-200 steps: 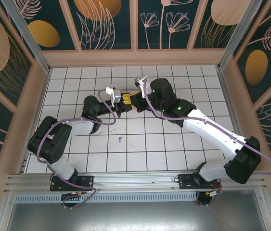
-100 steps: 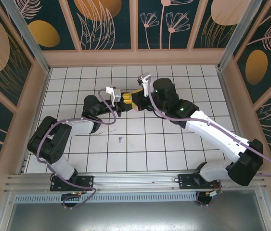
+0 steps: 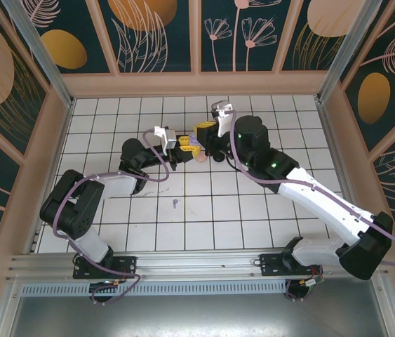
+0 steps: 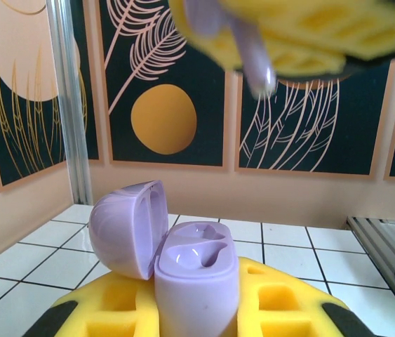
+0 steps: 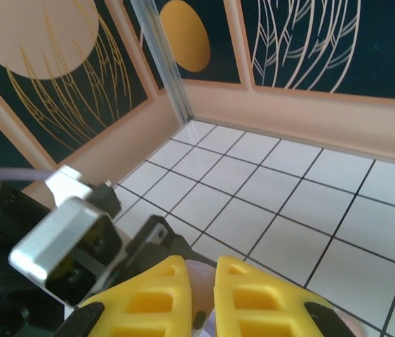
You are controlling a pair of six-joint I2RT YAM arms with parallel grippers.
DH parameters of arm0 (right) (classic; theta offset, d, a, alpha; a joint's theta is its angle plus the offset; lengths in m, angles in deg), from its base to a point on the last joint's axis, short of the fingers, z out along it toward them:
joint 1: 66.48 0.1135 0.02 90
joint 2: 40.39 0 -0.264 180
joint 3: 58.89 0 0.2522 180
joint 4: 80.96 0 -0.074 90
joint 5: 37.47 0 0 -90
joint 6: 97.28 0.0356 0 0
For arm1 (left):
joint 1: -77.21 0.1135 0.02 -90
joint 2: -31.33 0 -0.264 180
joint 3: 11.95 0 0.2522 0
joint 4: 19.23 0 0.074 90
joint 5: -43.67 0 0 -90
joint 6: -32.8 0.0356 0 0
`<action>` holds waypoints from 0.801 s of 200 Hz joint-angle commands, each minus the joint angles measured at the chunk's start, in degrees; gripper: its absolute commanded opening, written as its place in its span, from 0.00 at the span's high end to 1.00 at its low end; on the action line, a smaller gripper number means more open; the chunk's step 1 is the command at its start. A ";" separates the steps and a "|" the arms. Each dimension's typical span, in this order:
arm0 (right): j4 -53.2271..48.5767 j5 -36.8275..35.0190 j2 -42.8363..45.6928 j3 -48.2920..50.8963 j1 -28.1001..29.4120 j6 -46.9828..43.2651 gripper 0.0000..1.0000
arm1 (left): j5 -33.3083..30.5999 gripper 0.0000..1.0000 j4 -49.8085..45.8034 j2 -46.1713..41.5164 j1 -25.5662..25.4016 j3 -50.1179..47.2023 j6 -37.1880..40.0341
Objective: Insert wireless bluetooth earbuds into charging case
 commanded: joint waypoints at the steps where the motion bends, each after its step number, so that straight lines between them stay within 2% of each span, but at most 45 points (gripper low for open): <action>1: 2.48 -1.50 -0.12 1.13 -0.05 1.21 0.89 | 0.08 1.00 0.84 -1.94 -0.42 1.59 0.45; 113: 2.27 -0.46 -3.29 1.53 -0.14 1.48 0.89 | 0.36 1.00 -0.23 -2.33 -0.42 2.19 0.36; 160: -0.06 -2.18 -3.81 1.40 0.11 0.41 0.90 | 0.30 1.00 -0.30 -2.29 -0.42 2.48 0.45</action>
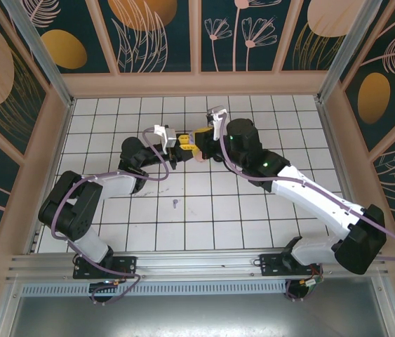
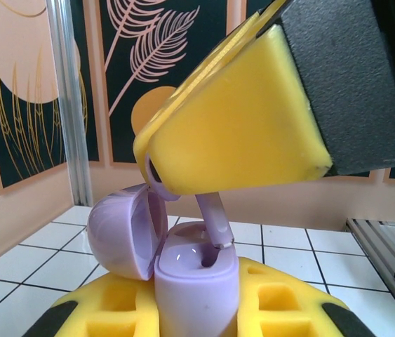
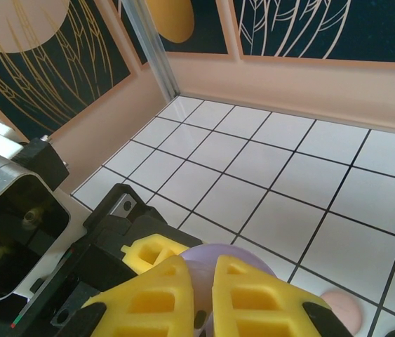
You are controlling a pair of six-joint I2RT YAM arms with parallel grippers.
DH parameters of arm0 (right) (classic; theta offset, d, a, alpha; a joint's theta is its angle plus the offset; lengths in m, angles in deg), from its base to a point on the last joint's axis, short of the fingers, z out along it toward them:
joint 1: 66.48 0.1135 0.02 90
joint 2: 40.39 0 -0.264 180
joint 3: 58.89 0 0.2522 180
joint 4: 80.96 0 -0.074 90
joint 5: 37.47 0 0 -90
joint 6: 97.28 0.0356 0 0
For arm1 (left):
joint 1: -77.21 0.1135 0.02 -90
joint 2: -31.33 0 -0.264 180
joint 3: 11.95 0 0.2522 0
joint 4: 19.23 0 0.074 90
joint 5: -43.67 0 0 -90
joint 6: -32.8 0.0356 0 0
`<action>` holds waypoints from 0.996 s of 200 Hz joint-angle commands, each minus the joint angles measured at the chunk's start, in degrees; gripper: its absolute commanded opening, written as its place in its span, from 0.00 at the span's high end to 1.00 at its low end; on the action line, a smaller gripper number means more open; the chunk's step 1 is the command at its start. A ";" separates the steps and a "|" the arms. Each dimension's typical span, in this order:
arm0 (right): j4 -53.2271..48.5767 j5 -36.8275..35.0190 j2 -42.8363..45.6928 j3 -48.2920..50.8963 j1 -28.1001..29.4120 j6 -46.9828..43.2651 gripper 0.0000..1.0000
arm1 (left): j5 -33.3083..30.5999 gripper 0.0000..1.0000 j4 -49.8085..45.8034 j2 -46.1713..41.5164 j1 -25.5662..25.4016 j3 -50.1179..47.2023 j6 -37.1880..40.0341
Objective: Insert wireless bluetooth earbuds into charging case
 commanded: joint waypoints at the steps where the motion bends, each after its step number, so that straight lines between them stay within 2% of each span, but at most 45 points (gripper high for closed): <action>1: -0.61 -1.32 -0.79 0.22 0.16 -0.48 0.90 | 0.25 1.00 1.51 -1.42 -0.42 1.82 0.43; 61: -3.34 -7.40 -2.26 -0.44 1.28 -2.73 0.90 | 0.59 1.00 1.24 -1.73 -0.42 1.81 0.34; 117: -6.66 -7.72 -5.42 -2.57 5.34 -7.19 0.91 | 0.24 1.00 0.79 -1.95 -0.43 1.99 0.51; 155: -8.35 -8.17 -6.58 -2.29 6.14 -6.69 0.90 | -0.02 1.00 0.71 -1.95 -0.46 2.02 0.51; 168: -8.65 -8.29 -6.34 -2.99 5.97 -5.67 0.83 | -0.21 1.00 0.71 -1.82 -0.44 1.85 0.58; 199: -9.58 -7.51 -4.49 -7.83 5.06 -2.36 0.51 | -3.45 1.00 1.43 -1.27 -0.43 0.89 0.43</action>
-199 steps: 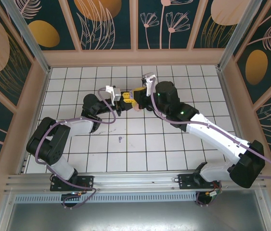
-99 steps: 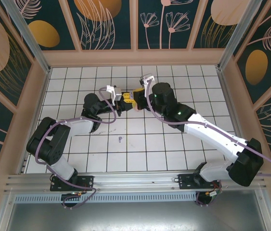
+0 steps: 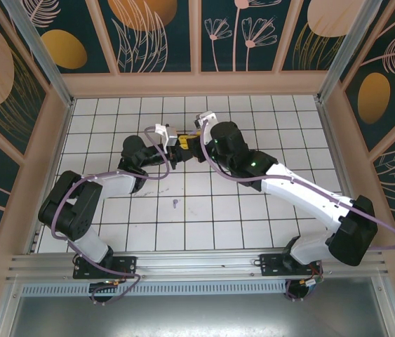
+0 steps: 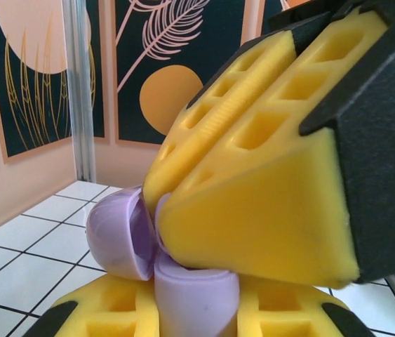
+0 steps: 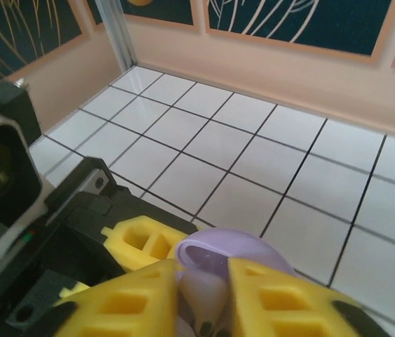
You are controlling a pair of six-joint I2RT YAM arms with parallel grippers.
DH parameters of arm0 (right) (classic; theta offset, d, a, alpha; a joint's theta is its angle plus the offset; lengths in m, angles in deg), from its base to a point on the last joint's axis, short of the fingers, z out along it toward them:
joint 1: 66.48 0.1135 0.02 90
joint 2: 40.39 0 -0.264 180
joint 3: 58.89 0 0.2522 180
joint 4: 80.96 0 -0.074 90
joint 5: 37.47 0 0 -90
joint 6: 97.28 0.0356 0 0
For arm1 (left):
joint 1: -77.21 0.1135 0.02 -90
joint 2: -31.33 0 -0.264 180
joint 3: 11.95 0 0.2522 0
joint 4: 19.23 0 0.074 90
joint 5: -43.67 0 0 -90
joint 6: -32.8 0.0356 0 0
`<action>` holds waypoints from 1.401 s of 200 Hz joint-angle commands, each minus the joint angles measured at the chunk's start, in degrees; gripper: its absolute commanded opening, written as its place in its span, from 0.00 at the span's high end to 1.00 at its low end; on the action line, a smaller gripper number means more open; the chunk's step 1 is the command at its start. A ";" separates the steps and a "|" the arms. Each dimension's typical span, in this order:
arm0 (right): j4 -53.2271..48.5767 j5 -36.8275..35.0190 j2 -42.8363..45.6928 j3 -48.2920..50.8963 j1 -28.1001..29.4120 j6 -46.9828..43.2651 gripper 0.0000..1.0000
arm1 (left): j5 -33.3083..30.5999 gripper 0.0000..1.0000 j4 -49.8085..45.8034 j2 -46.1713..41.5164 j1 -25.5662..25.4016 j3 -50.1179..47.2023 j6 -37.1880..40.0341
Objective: Insert wireless bluetooth earbuds into charging case
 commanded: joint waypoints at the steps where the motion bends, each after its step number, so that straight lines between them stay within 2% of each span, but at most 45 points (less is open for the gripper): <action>1: -4.12 2.34 0.19 -4.18 0.35 2.93 0.51 | -2.10 1.00 5.59 -1.26 -0.67 0.65 0.43; 18: -4.29 3.11 2.44 -6.38 -0.71 5.50 0.41 | -4.95 1.00 8.37 -0.58 -0.68 -0.75 0.86; 58: -4.80 1.86 11.12 -5.84 -3.27 14.60 0.33 | -13.83 1.00 17.03 1.75 -0.68 -4.59 2.00; 102: -12.99 -2.65 16.09 -0.53 -4.07 24.32 0.32 | -18.94 1.00 18.14 3.08 -0.53 -3.99 2.53; 130: -14.49 -1.75 15.21 6.78 -3.79 30.26 0.33 | -21.31 1.00 19.57 3.06 0.08 -3.25 2.06; 157: -12.44 -0.35 10.83 12.69 -1.47 35.82 0.33 | -23.31 1.00 20.94 4.56 1.50 -2.62 0.64; 176: -12.07 -0.55 5.06 13.13 1.64 38.83 0.34 | -24.41 1.00 21.50 4.31 3.03 -2.51 -0.81; 230: -16.49 -0.70 -13.89 5.67 8.07 47.26 0.39 | -27.91 1.00 25.30 3.77 7.57 -4.08 -4.21; 280: -20.49 0.41 -24.85 -3.74 10.40 48.95 0.44 | -29.95 1.00 26.80 3.76 9.82 -5.38 -5.02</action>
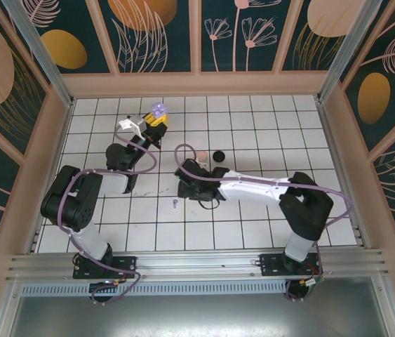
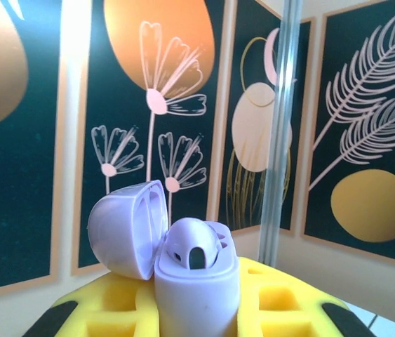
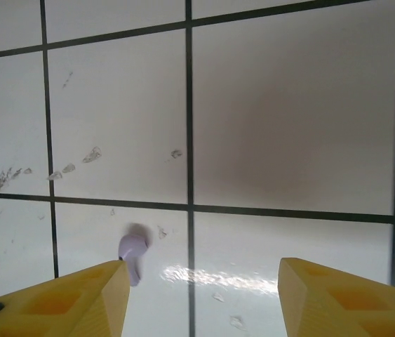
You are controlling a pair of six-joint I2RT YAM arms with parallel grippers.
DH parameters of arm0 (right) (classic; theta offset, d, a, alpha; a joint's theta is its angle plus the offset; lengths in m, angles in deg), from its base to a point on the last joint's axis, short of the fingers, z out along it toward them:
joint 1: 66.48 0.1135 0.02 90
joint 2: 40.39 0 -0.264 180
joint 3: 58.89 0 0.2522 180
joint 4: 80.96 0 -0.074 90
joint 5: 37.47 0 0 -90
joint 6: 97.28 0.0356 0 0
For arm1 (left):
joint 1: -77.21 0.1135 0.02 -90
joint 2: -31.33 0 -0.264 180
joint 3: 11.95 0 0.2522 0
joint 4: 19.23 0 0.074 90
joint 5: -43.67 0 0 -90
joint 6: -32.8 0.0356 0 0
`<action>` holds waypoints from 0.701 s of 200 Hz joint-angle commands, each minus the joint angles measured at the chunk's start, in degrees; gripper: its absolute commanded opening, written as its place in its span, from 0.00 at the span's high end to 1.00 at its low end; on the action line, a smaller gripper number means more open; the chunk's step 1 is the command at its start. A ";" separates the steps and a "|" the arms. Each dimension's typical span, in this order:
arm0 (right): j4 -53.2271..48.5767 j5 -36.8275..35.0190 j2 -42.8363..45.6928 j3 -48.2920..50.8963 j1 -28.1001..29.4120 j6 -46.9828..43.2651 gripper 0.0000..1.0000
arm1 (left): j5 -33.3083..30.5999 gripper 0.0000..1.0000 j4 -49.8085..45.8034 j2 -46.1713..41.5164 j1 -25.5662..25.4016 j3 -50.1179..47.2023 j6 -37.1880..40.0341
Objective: Insert wireless bluetooth earbuds into charging case
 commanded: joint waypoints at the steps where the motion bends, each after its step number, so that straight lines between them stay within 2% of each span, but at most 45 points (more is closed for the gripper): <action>1: -3.56 0.64 -3.48 -5.18 1.21 2.53 0.44 | -1.58 1.00 4.95 -0.24 0.87 -0.87 -1.44; 68: -8.96 0.76 -13.29 -14.38 3.97 3.03 0.54 | -4.77 1.00 9.39 -0.08 2.91 -2.73 -2.38; 140: -11.35 0.29 -18.31 -18.77 4.68 3.08 0.59 | -5.20 1.00 11.86 0.51 3.90 -3.42 -2.73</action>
